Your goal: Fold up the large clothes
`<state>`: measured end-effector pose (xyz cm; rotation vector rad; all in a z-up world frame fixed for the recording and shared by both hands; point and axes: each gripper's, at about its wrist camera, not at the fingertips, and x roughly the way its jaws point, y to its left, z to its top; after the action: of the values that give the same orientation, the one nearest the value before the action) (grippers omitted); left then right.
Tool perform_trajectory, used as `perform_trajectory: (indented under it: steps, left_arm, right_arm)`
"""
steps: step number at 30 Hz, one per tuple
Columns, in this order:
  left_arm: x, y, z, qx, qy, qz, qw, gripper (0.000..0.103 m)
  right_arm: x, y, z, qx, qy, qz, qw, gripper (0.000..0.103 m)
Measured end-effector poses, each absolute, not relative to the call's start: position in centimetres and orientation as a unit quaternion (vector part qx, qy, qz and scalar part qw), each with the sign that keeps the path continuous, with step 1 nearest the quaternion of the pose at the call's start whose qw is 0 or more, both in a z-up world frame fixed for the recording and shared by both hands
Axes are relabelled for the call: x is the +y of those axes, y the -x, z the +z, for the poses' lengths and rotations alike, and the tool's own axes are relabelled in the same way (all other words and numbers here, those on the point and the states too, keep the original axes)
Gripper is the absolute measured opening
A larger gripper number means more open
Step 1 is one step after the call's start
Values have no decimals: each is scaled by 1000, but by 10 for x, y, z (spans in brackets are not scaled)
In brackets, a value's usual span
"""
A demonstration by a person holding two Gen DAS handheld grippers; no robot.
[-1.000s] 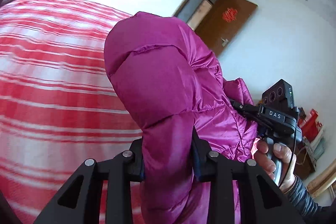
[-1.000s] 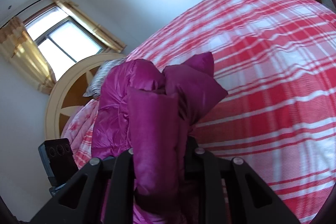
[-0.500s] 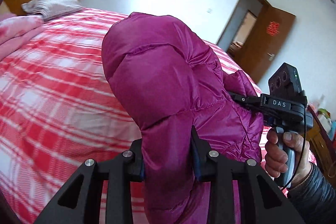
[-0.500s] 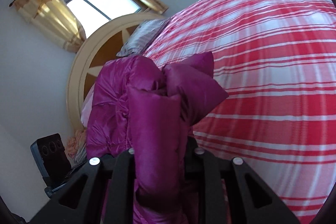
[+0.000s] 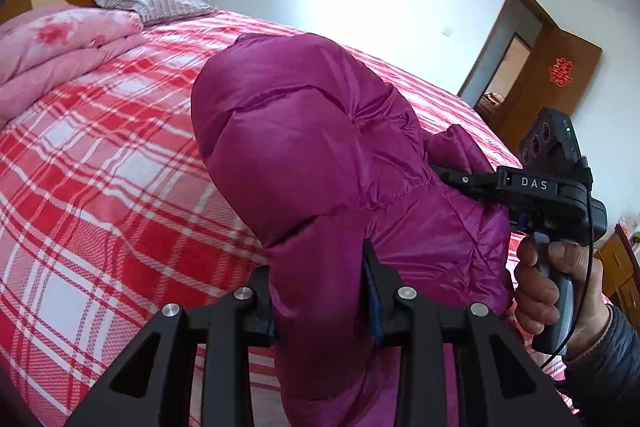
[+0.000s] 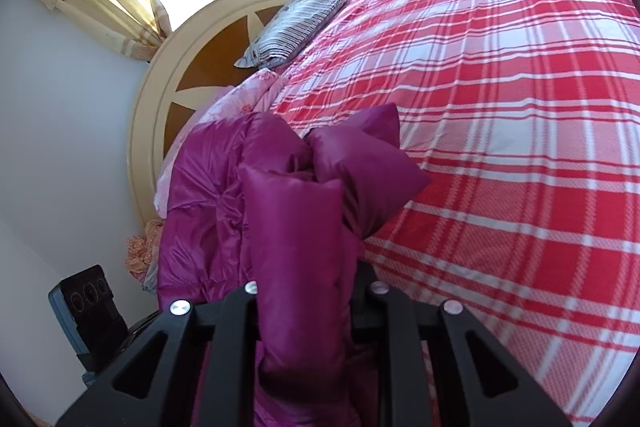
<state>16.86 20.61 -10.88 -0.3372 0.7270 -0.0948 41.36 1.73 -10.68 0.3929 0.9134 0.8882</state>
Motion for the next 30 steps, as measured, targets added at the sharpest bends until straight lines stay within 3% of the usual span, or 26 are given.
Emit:
perform_trajectory:
  steps: [15,17,24,30]
  left_arm:
    - [210,-163,-120,359,163,-42,918,39]
    - [212,-163,-123,361,163,-32,918,46]
    - [204,-155,-111,353,168,5,921,52]
    - [209,-160,-132,358,166,27,919,70]
  right_arm:
    - [33,-428,-129,453,-166,379,790,21]
    - [35,-429,-130,455,-163,377,790,21]
    - [40,-426,-131,454,-152,373,795,21]
    - [39,-426,-134,456,-154,366,796,21]
